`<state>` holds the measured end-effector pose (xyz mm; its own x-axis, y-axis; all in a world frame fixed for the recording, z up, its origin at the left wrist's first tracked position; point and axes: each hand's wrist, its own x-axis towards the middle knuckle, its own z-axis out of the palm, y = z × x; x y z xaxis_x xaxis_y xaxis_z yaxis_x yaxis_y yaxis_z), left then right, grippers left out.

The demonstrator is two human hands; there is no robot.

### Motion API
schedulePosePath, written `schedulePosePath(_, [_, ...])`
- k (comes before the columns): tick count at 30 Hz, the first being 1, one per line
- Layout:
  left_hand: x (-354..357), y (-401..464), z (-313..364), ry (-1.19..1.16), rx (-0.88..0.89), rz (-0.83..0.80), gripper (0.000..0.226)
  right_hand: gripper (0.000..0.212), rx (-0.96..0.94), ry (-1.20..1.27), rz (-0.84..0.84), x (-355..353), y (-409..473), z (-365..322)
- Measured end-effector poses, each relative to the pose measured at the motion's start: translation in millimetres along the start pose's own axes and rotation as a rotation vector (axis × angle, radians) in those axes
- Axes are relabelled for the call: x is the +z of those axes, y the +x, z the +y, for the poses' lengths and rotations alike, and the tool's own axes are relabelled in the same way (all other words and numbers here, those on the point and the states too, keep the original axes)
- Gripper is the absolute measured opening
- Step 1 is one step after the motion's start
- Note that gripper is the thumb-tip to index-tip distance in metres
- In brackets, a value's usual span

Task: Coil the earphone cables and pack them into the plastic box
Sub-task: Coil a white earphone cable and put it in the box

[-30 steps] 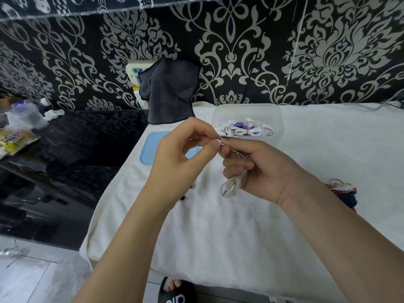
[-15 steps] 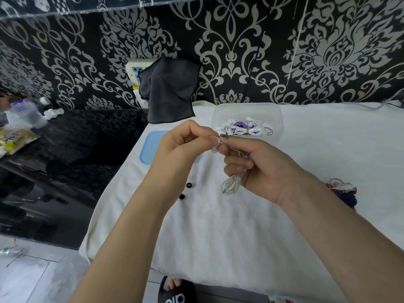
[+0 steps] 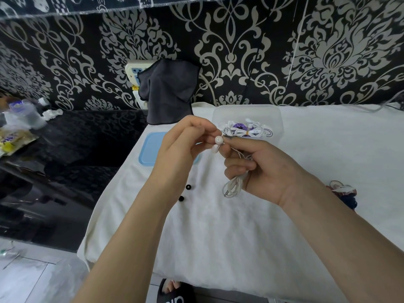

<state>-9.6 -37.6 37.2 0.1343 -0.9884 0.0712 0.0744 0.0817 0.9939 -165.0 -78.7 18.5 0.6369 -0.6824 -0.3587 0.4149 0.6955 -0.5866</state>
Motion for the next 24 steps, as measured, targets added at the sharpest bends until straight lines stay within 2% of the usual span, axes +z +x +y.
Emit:
schedulePosePath(5, [5.2, 2.1, -2.3, 0.117, -0.047, 0.055, 0.022, 0.006, -0.014, -0.01, 0.04, -0.9, -1.4, -2.2])
schedulePosePath(8, [8.6, 7.6, -12.8, 0.273, -0.155, 0.131, 0.018, 0.015, -0.061, -0.059, 0.147, -5.9, 2.0, -6.5])
schedulePosePath(13, [11.4, 24.8, -30.7, 0.462, -0.199, 0.189, 0.015, 0.007, -0.203, -0.134, 0.327, -7.6, 10.4, -30.5])
schedulePosePath(16, [17.3, 33.7, -34.8, 0.499, -0.183, 0.181, 0.013, 0.009, -0.25, -0.305, 0.382, -1.3, 18.8, -53.5])
schedulePosePath(20, [20.1, 44.3, -36.7, 0.568, -0.165, 0.206, 0.021, 0.02, -0.279, -0.698, 0.467, 12.3, 45.6, -89.1])
schedulePosePath(22, [20.2, 48.4, -37.6, 0.584, -0.182, 0.206, 0.028, 0.023, -0.237, -0.881, 0.497, 20.2, 62.8, -97.0])
schedulePosePath(24, [20.8, 50.0, -38.4, 0.591, -0.216, 0.175, 0.037, 0.015, -0.147, -0.985, 0.495, 28.1, 78.3, -94.7])
